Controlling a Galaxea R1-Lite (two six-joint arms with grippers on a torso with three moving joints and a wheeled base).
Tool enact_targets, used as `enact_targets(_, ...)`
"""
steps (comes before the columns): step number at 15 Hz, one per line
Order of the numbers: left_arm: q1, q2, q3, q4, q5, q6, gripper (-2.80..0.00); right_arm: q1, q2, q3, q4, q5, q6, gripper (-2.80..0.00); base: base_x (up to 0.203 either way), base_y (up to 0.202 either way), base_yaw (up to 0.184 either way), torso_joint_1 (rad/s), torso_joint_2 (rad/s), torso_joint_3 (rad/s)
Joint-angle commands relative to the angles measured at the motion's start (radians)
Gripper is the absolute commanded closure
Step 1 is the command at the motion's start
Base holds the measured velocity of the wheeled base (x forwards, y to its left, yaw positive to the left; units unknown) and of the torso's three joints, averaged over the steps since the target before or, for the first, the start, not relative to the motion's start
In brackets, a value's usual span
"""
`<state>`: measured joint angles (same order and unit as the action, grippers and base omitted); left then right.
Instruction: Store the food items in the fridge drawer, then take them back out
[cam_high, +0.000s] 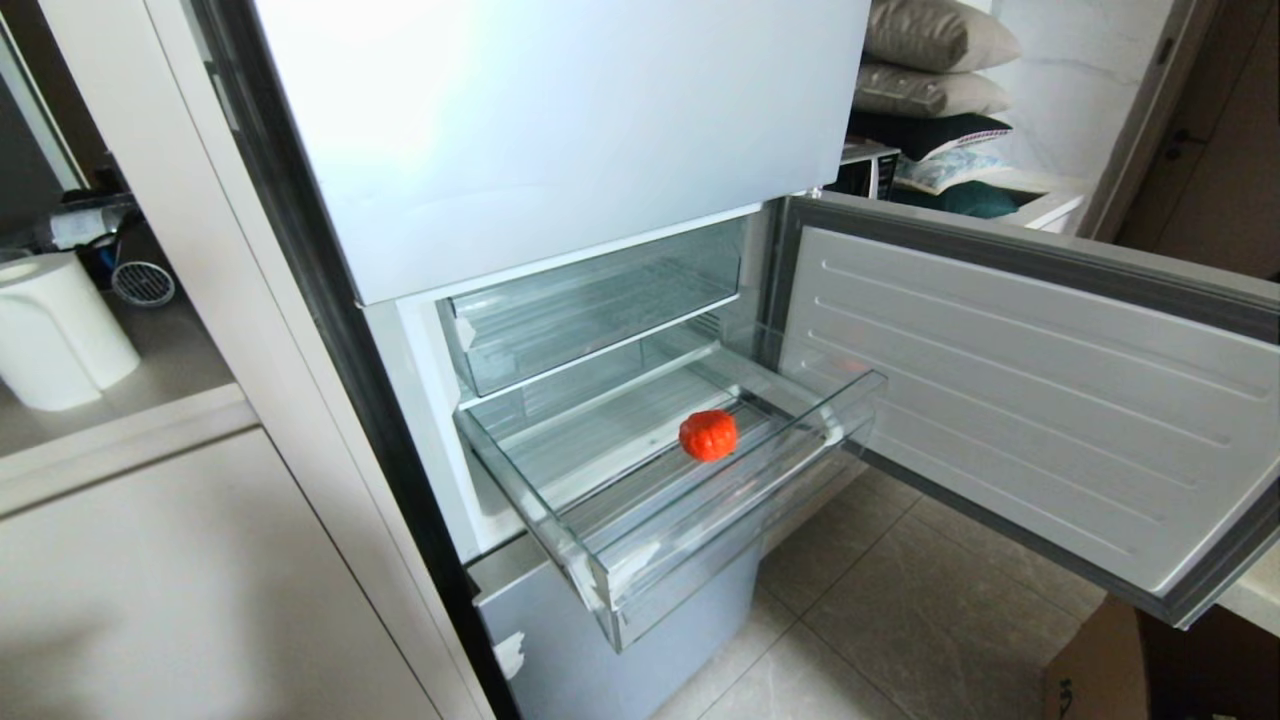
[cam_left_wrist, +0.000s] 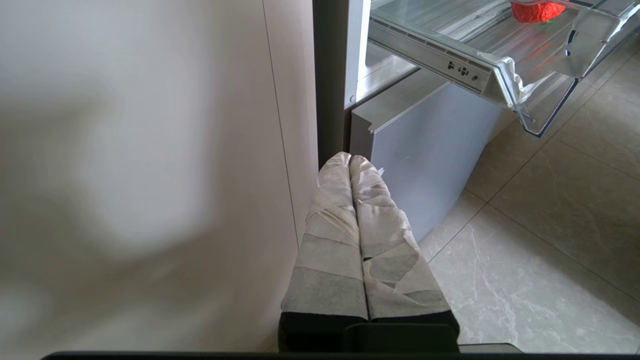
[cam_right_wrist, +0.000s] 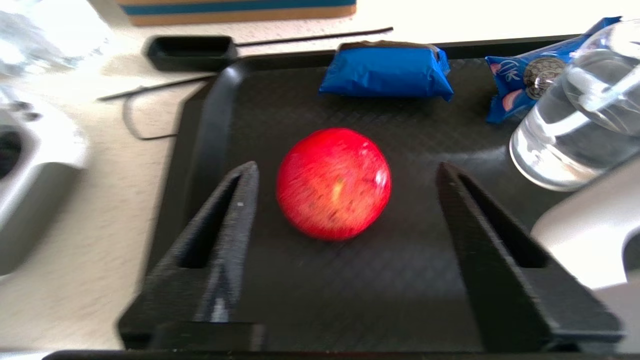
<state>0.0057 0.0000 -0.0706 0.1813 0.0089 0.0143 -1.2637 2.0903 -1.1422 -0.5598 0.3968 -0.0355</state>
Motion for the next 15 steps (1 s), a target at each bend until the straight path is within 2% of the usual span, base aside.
enact_targets(1, 0.000, 0.002, 0.000, 0.000, 0.000, 0.000, 0.00, 0.033, 0.086, -0.046, -0.003, 0.001, -0.004, -2.80, 0.000, 0.000, 0.000, 0.000, 0.00, 0.000)
enact_targets(5, 0.000, 0.002, 0.000, 0.001, 0.000, 0.000, 0.00, 0.063, 0.136, -0.057, -0.027, -0.022, -0.012, -2.80, 0.000, 0.000, 0.000, 0.000, 0.00, 0.000)
enact_targets(9, 0.000, 0.002, 0.000, 0.001, 0.000, 0.000, 0.00, 0.081, 0.174, -0.057, -0.159, -0.120, -0.023, -2.80, 0.000, 0.000, 0.000, 0.000, 0.00, 0.000)
enact_targets(15, 0.000, 0.002, 0.000, 0.001, 0.000, 0.001, 0.00, 0.083, 0.214, -0.059, -0.169, -0.131, -0.035, -2.80, 0.000, 0.000, 0.000, 0.000, 0.00, 0.000)
